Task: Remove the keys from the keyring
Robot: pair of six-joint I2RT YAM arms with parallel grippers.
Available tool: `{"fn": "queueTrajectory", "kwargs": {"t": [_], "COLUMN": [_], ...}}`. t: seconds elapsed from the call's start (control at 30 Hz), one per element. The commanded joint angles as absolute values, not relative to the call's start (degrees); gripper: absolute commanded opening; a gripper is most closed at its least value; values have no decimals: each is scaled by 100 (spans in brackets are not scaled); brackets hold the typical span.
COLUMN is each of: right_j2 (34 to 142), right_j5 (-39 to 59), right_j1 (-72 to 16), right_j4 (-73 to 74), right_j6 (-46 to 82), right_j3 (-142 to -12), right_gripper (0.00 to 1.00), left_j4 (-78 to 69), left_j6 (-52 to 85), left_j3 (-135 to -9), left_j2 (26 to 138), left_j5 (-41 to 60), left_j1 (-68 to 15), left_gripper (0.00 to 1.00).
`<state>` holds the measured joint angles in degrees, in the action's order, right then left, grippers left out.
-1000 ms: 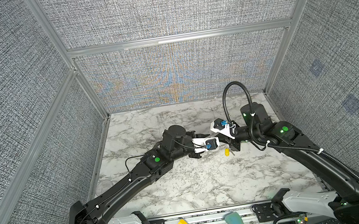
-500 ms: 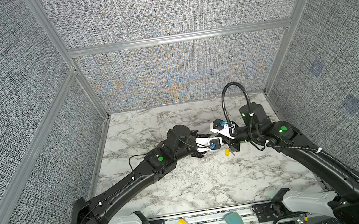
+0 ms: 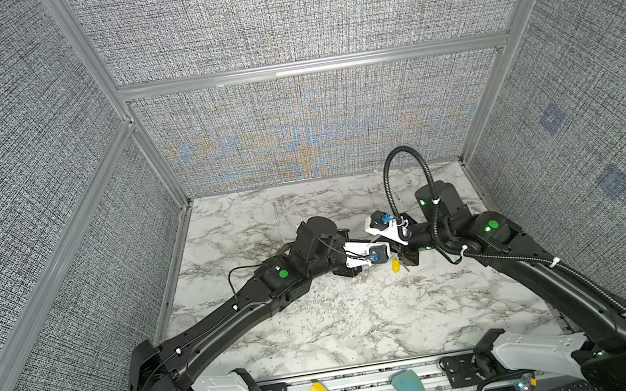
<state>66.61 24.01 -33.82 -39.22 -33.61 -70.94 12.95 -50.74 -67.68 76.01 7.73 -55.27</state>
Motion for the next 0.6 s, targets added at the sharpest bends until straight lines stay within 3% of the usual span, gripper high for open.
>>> {"fn": "queueTrajectory", "kwargs": {"t": [0.0, 0.17, 0.33, 0.57], "right_j2": [6662, 6651, 6445, 5836], "right_j5": [2698, 2675, 2312, 2080], "right_j1": [-3436, -3437, -3442, -3412], "right_j4": [-3839, -3765, -3524, -2906], "right_j6": [-3471, -3472, -3283, -2857], "right_j3": [-7181, -7159, -6965, -6302], "right_gripper": [0, 0, 19, 33], "left_j4": [1387, 1468, 1261, 429], "left_j6": [-5089, -4970, -4536, -3629], "left_j3": [-6849, -6916, -6791, -6393], "left_j2": [7647, 7696, 7659, 7371], "left_j5": [881, 974, 1284, 2177], "left_j1": [-5528, -5523, -5357, -4947], "left_gripper": [2, 0, 0, 0]}}
